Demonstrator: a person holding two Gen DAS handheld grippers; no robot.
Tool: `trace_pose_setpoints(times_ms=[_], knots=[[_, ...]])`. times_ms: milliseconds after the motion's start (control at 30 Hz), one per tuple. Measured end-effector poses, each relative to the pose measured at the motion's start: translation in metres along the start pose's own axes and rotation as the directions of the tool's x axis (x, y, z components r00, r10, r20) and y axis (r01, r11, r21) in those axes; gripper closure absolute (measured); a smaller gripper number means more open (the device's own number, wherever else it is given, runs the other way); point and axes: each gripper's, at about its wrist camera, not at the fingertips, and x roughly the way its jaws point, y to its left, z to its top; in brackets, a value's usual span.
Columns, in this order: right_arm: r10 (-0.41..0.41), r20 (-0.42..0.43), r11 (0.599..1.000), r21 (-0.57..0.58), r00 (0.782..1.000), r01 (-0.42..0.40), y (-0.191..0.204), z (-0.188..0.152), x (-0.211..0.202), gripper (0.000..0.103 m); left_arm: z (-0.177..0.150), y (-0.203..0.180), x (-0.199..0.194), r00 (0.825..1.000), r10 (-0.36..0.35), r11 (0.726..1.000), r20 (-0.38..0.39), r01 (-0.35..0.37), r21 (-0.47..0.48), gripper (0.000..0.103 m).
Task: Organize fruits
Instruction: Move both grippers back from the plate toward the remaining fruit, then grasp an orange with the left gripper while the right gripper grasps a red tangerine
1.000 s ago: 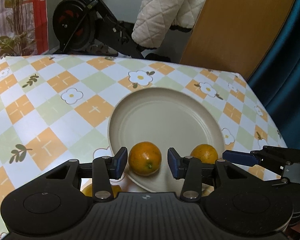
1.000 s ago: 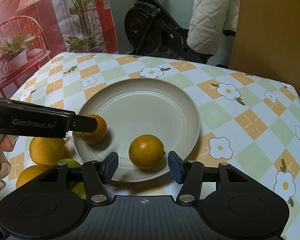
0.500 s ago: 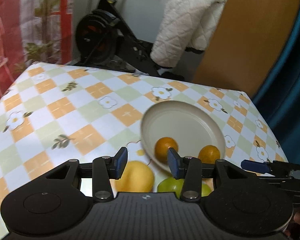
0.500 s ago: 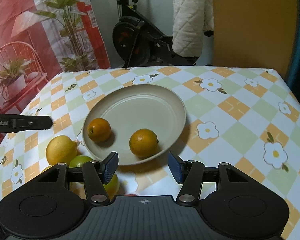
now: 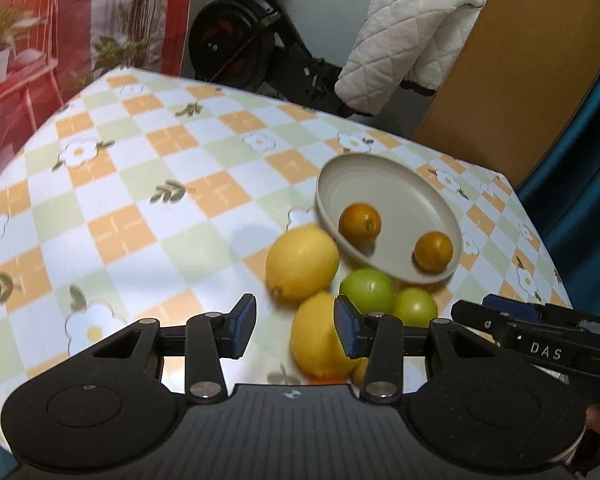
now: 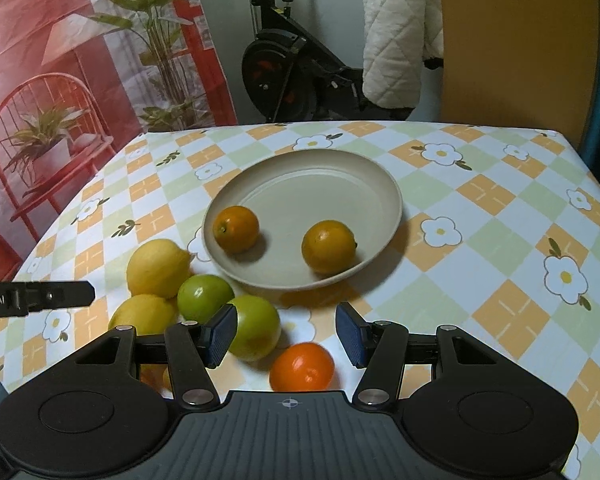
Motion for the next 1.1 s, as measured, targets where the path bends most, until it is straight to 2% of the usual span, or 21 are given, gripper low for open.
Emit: trace_pose_setpoints(times_ms=[333,433,633,833,1100], knots=[[0.020,-0.018,1.000,-0.006,1.000,-0.020,0.007,-0.022,-0.007,0.052,-0.035,0.001,0.003,0.997,-0.014,1.000,-0.077,0.014,-0.003,0.061],[0.034,-0.022,0.999,-0.017,0.999,-0.034,0.011,-0.026,-0.009,0.054,-0.042,-0.001,0.004,0.996,-0.021,1.000,-0.089,0.022,0.011,0.063],[0.037,-0.030,0.999,-0.030,0.999,-0.038,0.017,-0.030,-0.011,0.056,-0.048,-0.007,0.005,0.993,-0.037,0.999,-0.110,0.039,0.021,0.063],[0.034,-0.038,0.999,-0.028,0.999,-0.035,0.017,-0.034,-0.010,0.056,-0.053,-0.007,0.011,0.991,-0.048,0.999,-0.123,0.047,-0.014,0.063],[0.027,-0.045,1.000,-0.014,0.999,-0.027,0.014,-0.037,-0.008,0.055,-0.054,-0.018,0.019,0.992,-0.034,0.999,-0.118,0.039,0.035,0.062]])
